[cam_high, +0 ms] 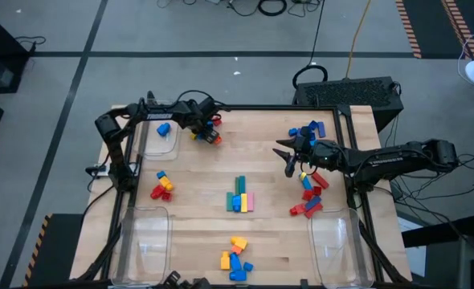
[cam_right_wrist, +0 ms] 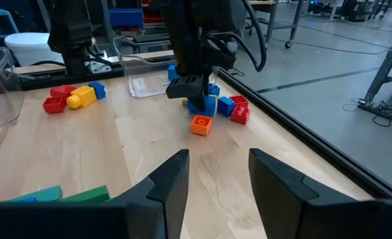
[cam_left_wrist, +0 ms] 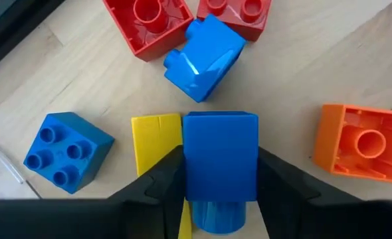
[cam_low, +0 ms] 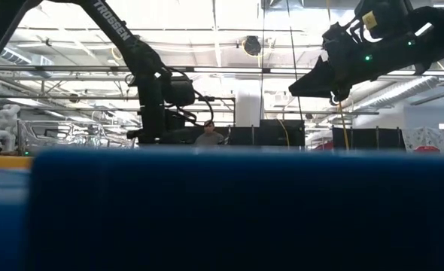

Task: Sort blocks by size
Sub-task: Put the blue one stud game piece into the top left transparent bin

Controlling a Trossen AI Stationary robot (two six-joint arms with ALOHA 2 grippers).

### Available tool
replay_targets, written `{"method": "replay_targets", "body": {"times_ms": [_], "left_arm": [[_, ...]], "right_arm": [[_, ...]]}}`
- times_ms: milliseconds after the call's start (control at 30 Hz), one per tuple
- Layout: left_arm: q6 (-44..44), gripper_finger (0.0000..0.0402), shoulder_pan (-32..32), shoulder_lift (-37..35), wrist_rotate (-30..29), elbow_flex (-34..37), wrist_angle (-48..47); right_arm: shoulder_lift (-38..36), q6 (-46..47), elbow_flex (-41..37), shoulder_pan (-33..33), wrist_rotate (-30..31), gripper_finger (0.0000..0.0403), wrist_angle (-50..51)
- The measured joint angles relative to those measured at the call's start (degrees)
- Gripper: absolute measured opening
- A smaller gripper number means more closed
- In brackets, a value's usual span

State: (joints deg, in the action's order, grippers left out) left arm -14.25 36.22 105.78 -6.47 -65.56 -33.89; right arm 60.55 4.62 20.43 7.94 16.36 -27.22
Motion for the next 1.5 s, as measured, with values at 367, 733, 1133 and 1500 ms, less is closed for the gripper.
{"method": "replay_targets", "body": {"times_ms": [367,733,1133,1500], "left_arm": [[0.0,0.0144,-0.2,-3.3,-0.9,-3.4,-10.4],[1.0,0.0144,0.2,-12.2,-4.2,-6.7,-14.4],[-2.0,0.0144,1.2,-20.8,-11.3,-6.6,-26.5],[-5.1,0.0144,4.9,-25.8,-12.3,-0.6,-31.7]], "right_arm": [[0.0,0.0,0.0,0.0,0.0,0.0141,-0.1],[0.0,0.0,0.0,0.0,0.0,0.0141,-1.7],[0.0,-0.2,0.0,0.0,0.1,0.0141,-1.9],[0.0,-0.8,0.0,0.0,0.1,0.0141,-1.0]]}}
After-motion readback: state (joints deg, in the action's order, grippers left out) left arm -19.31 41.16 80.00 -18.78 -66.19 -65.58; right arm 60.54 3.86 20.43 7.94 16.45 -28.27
